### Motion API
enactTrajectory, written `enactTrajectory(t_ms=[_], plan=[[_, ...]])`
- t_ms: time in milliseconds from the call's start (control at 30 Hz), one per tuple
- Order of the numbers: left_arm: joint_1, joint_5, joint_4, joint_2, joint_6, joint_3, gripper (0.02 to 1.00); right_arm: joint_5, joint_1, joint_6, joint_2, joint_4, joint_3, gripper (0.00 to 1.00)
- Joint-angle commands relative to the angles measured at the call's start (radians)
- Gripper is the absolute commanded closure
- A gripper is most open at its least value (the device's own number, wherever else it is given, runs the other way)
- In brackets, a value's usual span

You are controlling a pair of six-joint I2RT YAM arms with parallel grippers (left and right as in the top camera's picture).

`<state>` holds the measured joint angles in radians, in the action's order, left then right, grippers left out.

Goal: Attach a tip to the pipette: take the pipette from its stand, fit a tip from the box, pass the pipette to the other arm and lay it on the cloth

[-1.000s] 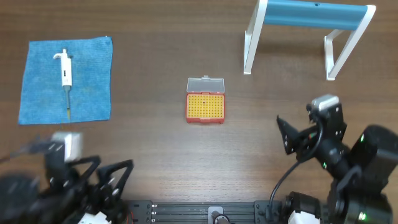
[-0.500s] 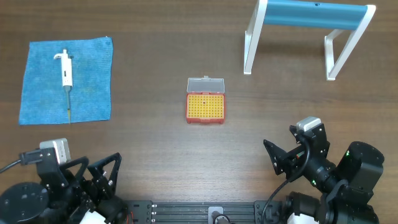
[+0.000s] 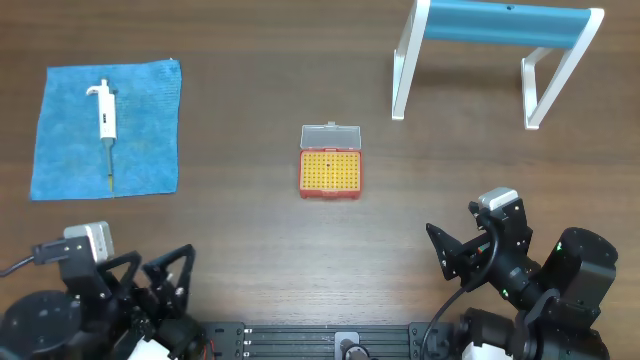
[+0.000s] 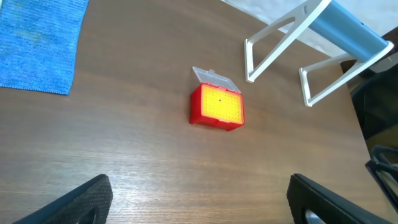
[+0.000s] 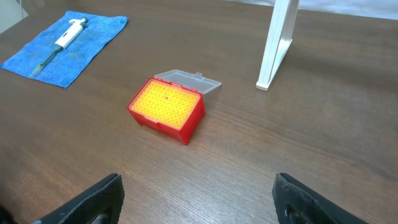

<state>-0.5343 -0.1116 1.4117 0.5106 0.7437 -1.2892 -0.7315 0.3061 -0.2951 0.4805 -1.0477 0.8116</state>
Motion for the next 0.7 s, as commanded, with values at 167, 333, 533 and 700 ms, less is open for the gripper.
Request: enactTrajectory(t_ms=[167,333,533,700], plan=[[0.465,0.149,-0.386,-0.126,-0.186,0.301,0.023,0.01,0.005,-0.014,-0.005,0.001,-0.003,0.215],[0.632,0.334,-1.249,-0.291,-0.472,0.815,0.023,0.01,0.005,-0.014,-0.005,0.001,-0.004,0.215],[0.624,0.23,-1.828,-0.391,-0.472,1.198,0.02,0.01,0.005,-0.014,-0.005,0.001,-0.003,0.218],[0.624,0.137,-1.72,-0.488,-0.473,1.284,0.02,0.01,0.005,-0.014,-0.005,0.001,-0.004,0.218]])
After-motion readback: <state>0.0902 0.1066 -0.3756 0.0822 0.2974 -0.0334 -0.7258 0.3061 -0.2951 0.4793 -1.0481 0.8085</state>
